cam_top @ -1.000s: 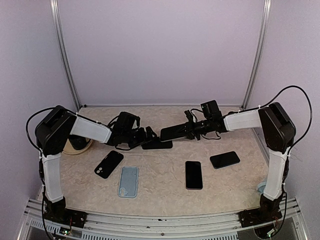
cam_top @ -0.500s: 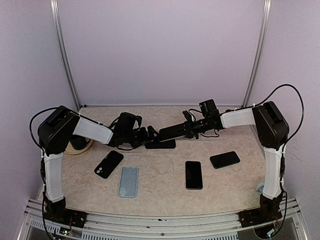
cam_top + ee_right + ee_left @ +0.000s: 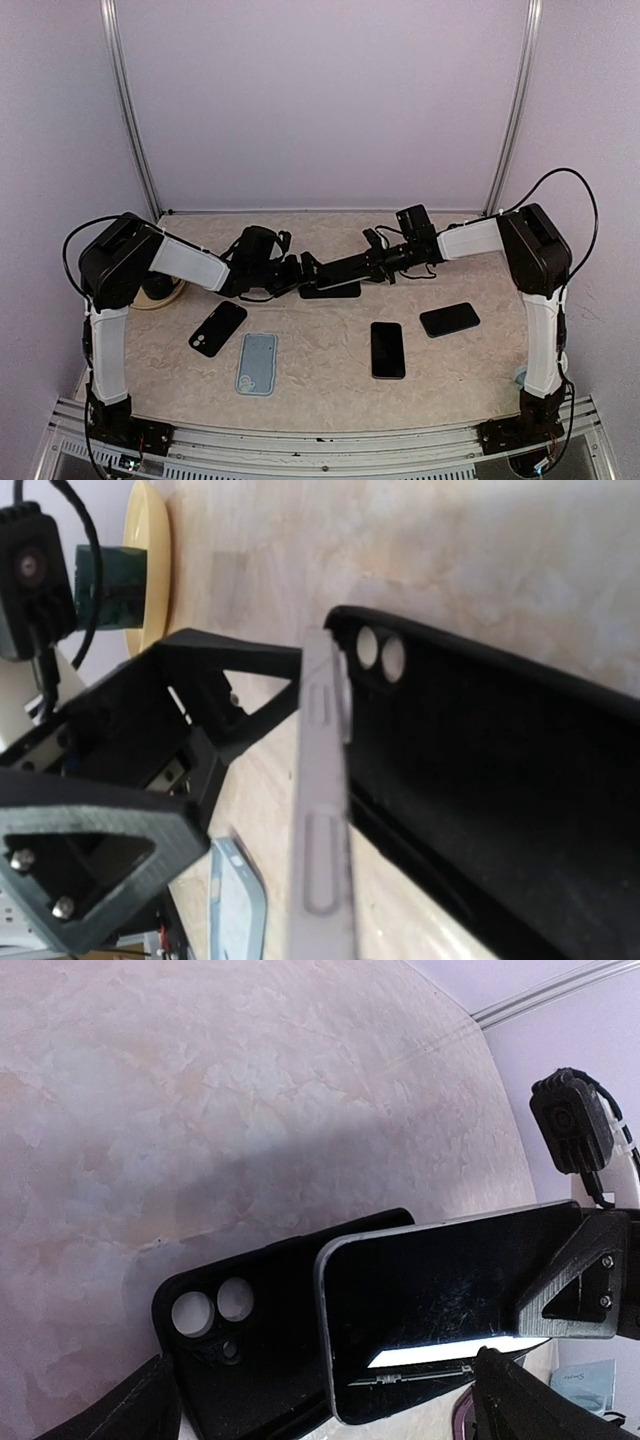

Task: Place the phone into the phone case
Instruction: Install the phone on the phone case.

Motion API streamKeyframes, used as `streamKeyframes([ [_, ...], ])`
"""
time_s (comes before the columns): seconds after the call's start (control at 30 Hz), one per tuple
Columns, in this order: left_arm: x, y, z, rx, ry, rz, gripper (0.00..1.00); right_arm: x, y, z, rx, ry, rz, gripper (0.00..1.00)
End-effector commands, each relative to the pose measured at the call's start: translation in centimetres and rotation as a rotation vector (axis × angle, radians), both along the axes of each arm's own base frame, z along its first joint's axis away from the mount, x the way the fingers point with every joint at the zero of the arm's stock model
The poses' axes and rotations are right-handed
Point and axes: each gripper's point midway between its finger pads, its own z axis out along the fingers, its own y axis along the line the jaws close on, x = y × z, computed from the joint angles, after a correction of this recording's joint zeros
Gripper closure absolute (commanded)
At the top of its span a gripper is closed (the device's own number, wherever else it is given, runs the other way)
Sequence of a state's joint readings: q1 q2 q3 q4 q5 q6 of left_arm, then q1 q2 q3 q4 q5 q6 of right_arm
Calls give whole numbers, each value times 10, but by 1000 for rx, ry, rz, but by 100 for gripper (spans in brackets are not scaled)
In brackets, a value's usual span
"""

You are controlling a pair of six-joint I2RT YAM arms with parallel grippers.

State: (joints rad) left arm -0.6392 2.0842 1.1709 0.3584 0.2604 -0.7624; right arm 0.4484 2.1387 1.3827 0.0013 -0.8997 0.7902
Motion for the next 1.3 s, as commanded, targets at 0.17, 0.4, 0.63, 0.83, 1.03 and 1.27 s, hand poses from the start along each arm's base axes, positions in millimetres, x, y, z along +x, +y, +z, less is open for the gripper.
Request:
streamKeyframes([
  [0.17, -1, -10, -3, -26, -3, -19, 1, 7, 11, 9, 66, -16, 43, 100],
  [0.4, -2, -10, -3, -31, -4, -21, 1, 8, 13, -1, 69, 6, 56, 100],
  [0.63, -2, -11, -1, -38, -6, -27, 1, 7, 15, -8, 72, 22, 63, 100],
  [0.83, -3, -11, -5, -39, 3, -24, 1, 2, 17, -15, 86, 51, 75, 100],
  [1.03, -6, -15, -8, -40, 13, -27, 1, -3, 19, -28, 81, 90, 81, 100],
  [1.27, -11, -16, -12, -37, 25, -30, 1, -3, 20, -36, 76, 115, 72, 100],
])
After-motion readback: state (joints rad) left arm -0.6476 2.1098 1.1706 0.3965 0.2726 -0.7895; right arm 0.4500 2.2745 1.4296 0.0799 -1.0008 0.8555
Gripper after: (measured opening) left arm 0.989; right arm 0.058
